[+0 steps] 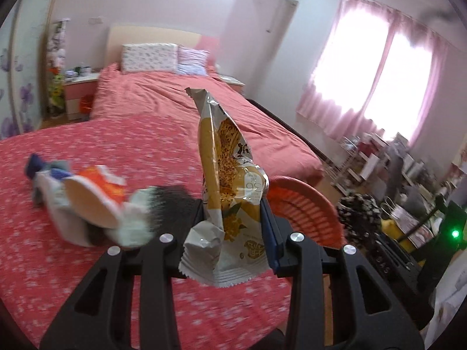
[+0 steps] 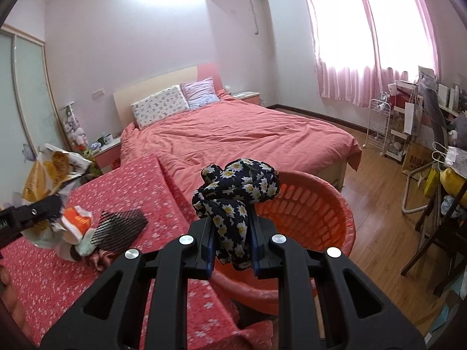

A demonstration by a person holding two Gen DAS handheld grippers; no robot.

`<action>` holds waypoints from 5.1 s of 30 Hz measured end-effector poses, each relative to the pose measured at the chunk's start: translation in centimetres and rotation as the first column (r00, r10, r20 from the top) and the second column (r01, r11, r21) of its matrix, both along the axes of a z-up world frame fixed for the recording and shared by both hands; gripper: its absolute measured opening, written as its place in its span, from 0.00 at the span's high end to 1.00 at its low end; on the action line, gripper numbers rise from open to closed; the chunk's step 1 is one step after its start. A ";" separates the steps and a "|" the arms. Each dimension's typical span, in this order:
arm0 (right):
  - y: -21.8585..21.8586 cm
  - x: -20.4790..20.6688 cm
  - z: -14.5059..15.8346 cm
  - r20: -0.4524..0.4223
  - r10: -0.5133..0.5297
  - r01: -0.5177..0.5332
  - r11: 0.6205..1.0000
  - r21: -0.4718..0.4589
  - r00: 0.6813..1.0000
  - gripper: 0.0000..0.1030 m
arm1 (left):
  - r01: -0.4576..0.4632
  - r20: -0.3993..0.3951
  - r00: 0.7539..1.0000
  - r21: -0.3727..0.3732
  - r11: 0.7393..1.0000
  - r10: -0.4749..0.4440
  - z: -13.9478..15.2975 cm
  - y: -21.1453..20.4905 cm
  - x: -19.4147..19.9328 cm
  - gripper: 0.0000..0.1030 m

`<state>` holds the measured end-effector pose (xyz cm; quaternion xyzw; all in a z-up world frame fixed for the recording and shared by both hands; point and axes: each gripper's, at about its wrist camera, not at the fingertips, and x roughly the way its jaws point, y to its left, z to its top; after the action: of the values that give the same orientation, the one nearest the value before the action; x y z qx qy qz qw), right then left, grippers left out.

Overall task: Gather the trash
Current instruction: 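Carry the snack bag and daisy cloth with both tools over the orange basket, then open both tools to drop the bag and cloth into the basket, then move both tools back over the remaining items on the bed, then grasp the black mesh pouch with the right tool while the left grasps the orange-printed paper cup, then carry the mesh pouch and paper cup with both tools over the basket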

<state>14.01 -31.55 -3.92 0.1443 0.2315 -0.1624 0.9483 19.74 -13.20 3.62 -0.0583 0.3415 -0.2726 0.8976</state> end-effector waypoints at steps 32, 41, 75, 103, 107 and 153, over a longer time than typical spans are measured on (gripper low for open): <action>-9.2 2.2 -3.6 0.007 -0.087 0.082 0.961 0.265 0.996 0.46 | 0.237 -0.187 0.957 0.069 0.969 -0.221 -10.2 -16.0 5.5 0.33; -8.0 1.7 -2.7 -0.024 -0.111 0.113 0.977 0.183 0.994 0.45 | 0.142 -0.167 0.978 0.089 0.986 -0.126 -9.8 -11.5 5.9 0.29; 11.0 10.1 -3.6 -0.189 0.298 -0.291 0.954 0.066 0.936 0.54 | -0.405 0.027 0.913 0.192 0.894 0.408 -5.7 17.0 3.8 0.23; 11.4 13.0 -5.4 -0.220 0.302 -0.281 0.952 0.121 0.928 0.95 | -0.393 0.014 0.918 0.171 0.904 0.396 -6.7 17.0 4.6 0.27; 11.0 12.5 -4.6 -0.203 0.292 -0.277 0.956 0.101 0.935 0.95 | -0.372 0.024 0.927 0.162 0.914 0.374 -6.0 16.0 5.3 0.33; 5.9 5.8 1.3 -0.010 0.263 -0.260 0.960 0.108 0.965 0.95 | -0.242 0.069 0.970 0.145 0.959 0.234 -0.5 8.9 6.2 0.96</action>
<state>19.82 -25.67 -2.60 0.1603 0.2682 -0.0250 0.9496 25.96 -4.30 3.07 -0.0230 0.3288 -0.1373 0.9341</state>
